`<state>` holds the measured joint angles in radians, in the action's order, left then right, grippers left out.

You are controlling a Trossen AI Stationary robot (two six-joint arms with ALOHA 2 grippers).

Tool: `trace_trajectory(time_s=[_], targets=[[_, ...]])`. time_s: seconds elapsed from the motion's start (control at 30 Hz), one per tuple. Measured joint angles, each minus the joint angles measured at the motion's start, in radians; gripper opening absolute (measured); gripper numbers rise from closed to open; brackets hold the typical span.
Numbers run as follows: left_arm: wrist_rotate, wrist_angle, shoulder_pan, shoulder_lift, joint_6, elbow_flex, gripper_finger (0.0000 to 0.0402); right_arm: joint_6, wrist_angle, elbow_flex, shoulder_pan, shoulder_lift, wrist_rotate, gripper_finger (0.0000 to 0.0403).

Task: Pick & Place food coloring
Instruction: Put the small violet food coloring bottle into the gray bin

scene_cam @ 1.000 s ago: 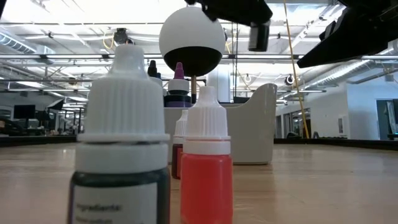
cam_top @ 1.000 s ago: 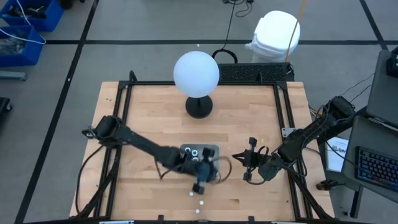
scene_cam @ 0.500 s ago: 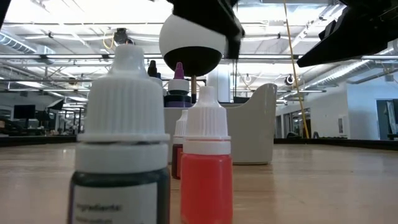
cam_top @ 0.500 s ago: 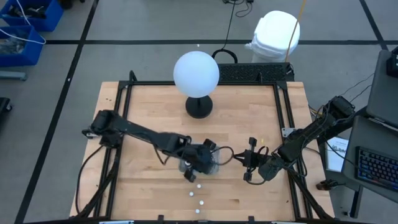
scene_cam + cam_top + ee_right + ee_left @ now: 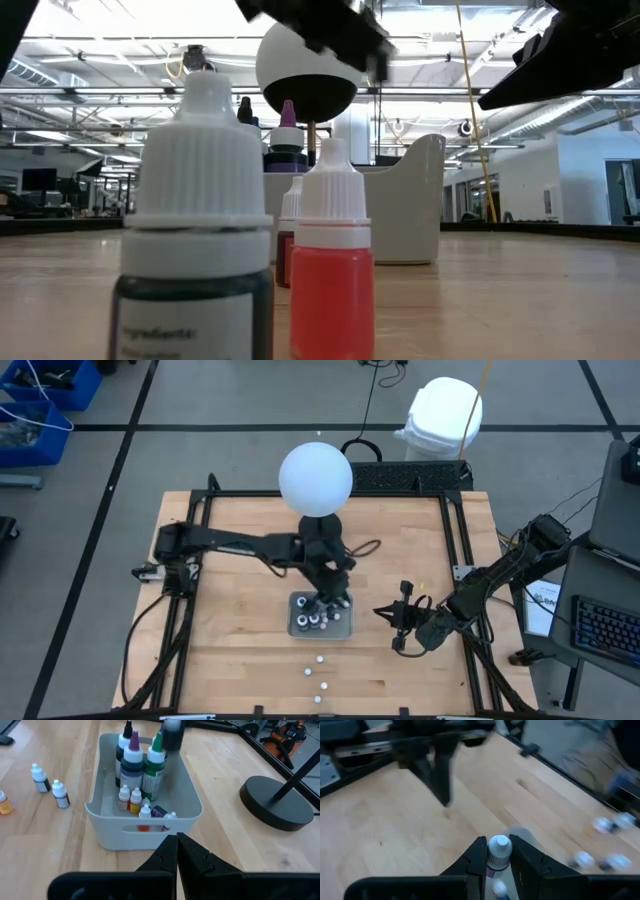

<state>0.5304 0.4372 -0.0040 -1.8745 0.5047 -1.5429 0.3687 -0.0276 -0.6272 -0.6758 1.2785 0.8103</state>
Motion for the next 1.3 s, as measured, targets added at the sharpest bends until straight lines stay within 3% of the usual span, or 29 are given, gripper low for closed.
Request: trace_trajectory(time_s=[0.2,0.33,0.43,0.6,0.73,0.83,1.03,1.3], targets=[[-0.044,-0.024,-0.045,-0.052,0.022,0.002,0.0067,0.012,-0.006,0.048,0.000,0.000,0.000,0.0000],[-0.190,-0.051,-0.084,-0.048,-0.157,0.001,0.0067,0.039,-0.005,0.067,0.002,0.000,0.000,0.0000],[-0.427,-0.041,-0.148,-0.049,-0.350,0.001,0.0067,0.039,-0.009,0.067,0.002,0.000,0.000,0.0000],[-0.955,-0.005,-0.326,-0.051,-0.676,0.001,0.0067,0.040,-0.013,0.068,0.002,0.000,-0.004,0.0000],[-1.325,-0.055,-0.478,-0.084,-0.823,0.002,0.0067,0.035,-0.019,0.068,0.002,0.000,-0.057,0.0000],[-1.526,-0.103,-0.538,-0.103,-0.999,0.000,0.0067,0.030,-0.028,0.069,0.002,0.000,-0.080,0.0000],[-1.564,-0.120,-0.583,-0.180,-1.211,0.002,0.0067,0.006,-0.070,0.069,0.002,0.000,-0.083,0.0000],[-1.729,-0.158,-0.602,-0.265,-1.254,0.002,0.0067,-0.051,-0.127,0.069,0.002,0.000,-0.083,0.0000]])
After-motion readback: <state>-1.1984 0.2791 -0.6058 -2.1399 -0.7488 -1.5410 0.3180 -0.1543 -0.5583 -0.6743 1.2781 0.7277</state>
